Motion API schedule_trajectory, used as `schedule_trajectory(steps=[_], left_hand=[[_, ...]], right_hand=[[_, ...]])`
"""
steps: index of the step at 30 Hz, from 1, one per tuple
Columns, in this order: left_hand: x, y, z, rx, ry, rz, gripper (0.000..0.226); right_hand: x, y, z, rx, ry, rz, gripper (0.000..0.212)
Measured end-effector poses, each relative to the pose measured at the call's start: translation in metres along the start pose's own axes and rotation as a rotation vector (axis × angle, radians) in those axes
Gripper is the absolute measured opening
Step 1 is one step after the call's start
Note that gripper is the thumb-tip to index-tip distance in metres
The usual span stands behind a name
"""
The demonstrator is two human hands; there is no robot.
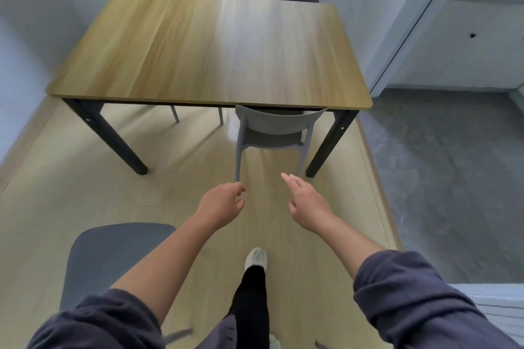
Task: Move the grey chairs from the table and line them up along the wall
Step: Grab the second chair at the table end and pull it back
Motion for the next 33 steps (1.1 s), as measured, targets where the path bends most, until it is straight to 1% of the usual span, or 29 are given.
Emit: schedule_trajectory(steps=[5,9,11,13,16,19,22,24,27,30,33], left_hand=[[-0.002,-0.009,0.12,0.05,-0.056,0.017,0.032],[-0.008,-0.023,0.221,0.111,-0.124,0.004,0.03],[-0.009,-0.028,0.265,0.165,-0.135,0.022,0.034],[-0.008,-0.029,0.299,0.174,-0.096,0.062,0.043],[0.0,-0.027,0.338,0.116,0.054,0.179,0.052],[0.011,-0.02,0.359,0.082,0.2,0.256,0.051],[0.023,-0.01,0.362,0.089,0.286,0.312,0.044],[0.028,-0.005,0.364,0.11,0.285,0.343,0.041],[0.031,0.001,0.372,0.113,0.254,0.336,0.035],[0.031,0.004,0.378,0.12,0.279,0.342,0.032],[0.031,0.006,0.381,0.172,0.295,0.357,0.03]], right_hand=[[-0.03,-0.042,0.108,0.022,-0.015,-0.054,0.069],[-0.049,-0.069,0.198,0.147,-0.011,-0.056,0.069],[-0.057,-0.078,0.237,0.156,0.0,-0.109,0.071],[-0.064,-0.083,0.266,0.145,0.024,-0.175,0.073],[-0.067,-0.096,0.299,0.126,0.121,-0.276,0.077],[-0.061,-0.111,0.319,0.096,0.224,-0.363,0.077],[-0.057,-0.12,0.327,0.065,0.291,-0.422,0.068],[-0.055,-0.122,0.333,0.047,0.299,-0.429,0.062],[-0.053,-0.124,0.342,0.038,0.311,-0.427,0.061],[-0.053,-0.123,0.349,0.039,0.346,-0.441,0.061],[-0.054,-0.122,0.356,0.023,0.355,-0.462,0.053]])
Point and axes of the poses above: each hand's wrist, its own z-axis towards the middle knuckle, its own x-axis out of the palm, y = z × x, the point moved 1 cm from there along z, towards the middle knuckle, and after that the axes turned 4 degrees about -y, right-handed, at the moved point
